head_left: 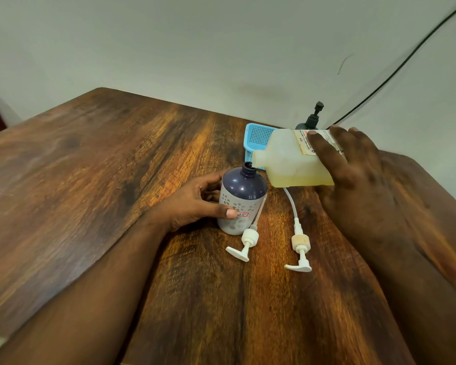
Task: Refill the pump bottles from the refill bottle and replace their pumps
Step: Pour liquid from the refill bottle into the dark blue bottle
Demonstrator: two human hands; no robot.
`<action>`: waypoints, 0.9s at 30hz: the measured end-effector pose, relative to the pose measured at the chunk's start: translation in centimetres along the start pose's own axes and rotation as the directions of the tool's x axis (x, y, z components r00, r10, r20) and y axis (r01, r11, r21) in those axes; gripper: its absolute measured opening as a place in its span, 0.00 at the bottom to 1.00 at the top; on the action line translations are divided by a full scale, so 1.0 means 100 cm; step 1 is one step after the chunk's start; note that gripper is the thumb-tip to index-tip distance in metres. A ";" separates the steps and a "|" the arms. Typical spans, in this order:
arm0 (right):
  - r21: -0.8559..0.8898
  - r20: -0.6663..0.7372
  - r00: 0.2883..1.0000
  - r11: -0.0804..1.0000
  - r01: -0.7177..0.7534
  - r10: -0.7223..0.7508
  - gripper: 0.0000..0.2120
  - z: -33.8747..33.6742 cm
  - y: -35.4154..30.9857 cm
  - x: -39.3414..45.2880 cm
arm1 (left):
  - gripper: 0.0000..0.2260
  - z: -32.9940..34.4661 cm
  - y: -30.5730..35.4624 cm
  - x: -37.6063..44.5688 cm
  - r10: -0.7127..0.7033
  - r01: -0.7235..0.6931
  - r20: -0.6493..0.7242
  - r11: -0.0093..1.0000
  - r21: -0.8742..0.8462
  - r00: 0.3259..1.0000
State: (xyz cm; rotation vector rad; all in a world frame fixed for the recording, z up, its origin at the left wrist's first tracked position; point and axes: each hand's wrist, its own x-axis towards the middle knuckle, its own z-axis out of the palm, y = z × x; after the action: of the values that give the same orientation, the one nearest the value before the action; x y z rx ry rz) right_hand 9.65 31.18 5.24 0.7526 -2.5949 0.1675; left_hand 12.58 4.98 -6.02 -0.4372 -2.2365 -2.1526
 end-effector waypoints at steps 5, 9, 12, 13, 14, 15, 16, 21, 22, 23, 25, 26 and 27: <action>-0.016 0.010 1.000 1.000 -0.005 0.005 0.34 -0.001 -0.002 0.001 | 0.31 0.000 -0.002 0.001 -0.008 0.008 -0.003 1.000 0.003 1.000; -0.004 0.016 1.000 1.000 -0.018 0.018 0.34 -0.002 -0.002 -0.001 | 0.32 -0.002 -0.004 0.002 -0.018 0.018 -0.007 1.000 0.007 1.000; -0.002 0.016 1.000 1.000 -0.014 0.015 0.34 -0.003 -0.003 -0.001 | 0.32 -0.002 -0.005 0.003 -0.024 0.024 -0.007 1.000 0.005 1.000; 0.001 0.015 1.000 1.000 -0.015 0.015 0.34 -0.003 -0.003 -0.001 | 0.32 -0.002 -0.005 0.003 -0.024 0.024 -0.007 1.000 0.004 1.000; 0.004 0.014 1.000 1.000 -0.016 0.016 0.34 -0.002 -0.003 -0.001 | 0.32 -0.002 -0.005 0.003 -0.024 0.024 -0.009 1.000 0.005 1.000; 0.006 0.014 1.000 1.000 -0.019 0.019 0.34 -0.001 -0.003 -0.002 | 0.32 -0.002 -0.006 0.003 -0.024 0.024 -0.012 1.000 0.009 1.000; 0.008 0.012 1.000 1.000 -0.022 0.022 0.34 0.000 -0.002 -0.002 | 0.33 -0.003 -0.006 0.003 -0.023 0.023 -0.015 1.000 0.015 1.000; 0.028 0.001 1.000 0.999 -0.026 0.026 0.33 0.001 -0.003 -0.002 | 0.33 -0.004 -0.006 0.003 -0.037 0.037 -0.006 0.999 0.013 0.999; 0.030 -0.001 1.000 0.999 -0.024 0.024 0.33 0.001 -0.003 -0.002 | 0.33 -0.004 -0.006 0.003 -0.039 0.039 -0.006 0.999 0.011 0.999; 0.032 -0.003 1.000 0.999 -0.022 0.022 0.33 0.000 -0.003 -0.002 | 0.33 -0.004 -0.007 0.003 -0.039 0.039 -0.008 0.999 0.013 0.999; 0.037 -0.002 1.000 0.999 -0.018 0.019 0.32 -0.001 -0.004 -0.002 | 0.32 -0.003 -0.007 0.004 -0.036 0.036 -0.014 0.999 0.022 0.999; 0.036 0.001 1.000 0.999 -0.017 0.017 0.32 -0.002 -0.004 -0.003 | 0.32 -0.004 -0.007 0.004 -0.036 0.036 -0.016 0.999 0.025 0.999; 0.035 0.004 1.000 0.999 -0.016 0.016 0.32 -0.003 -0.005 -0.003 | 0.32 -0.004 -0.007 0.004 -0.036 0.037 -0.016 0.999 0.024 0.999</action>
State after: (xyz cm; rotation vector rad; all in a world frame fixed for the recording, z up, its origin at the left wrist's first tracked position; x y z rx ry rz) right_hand 10.20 30.99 5.34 0.7449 -2.6086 0.2167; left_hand 12.01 4.69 -6.66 -0.3804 -2.2777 -2.1354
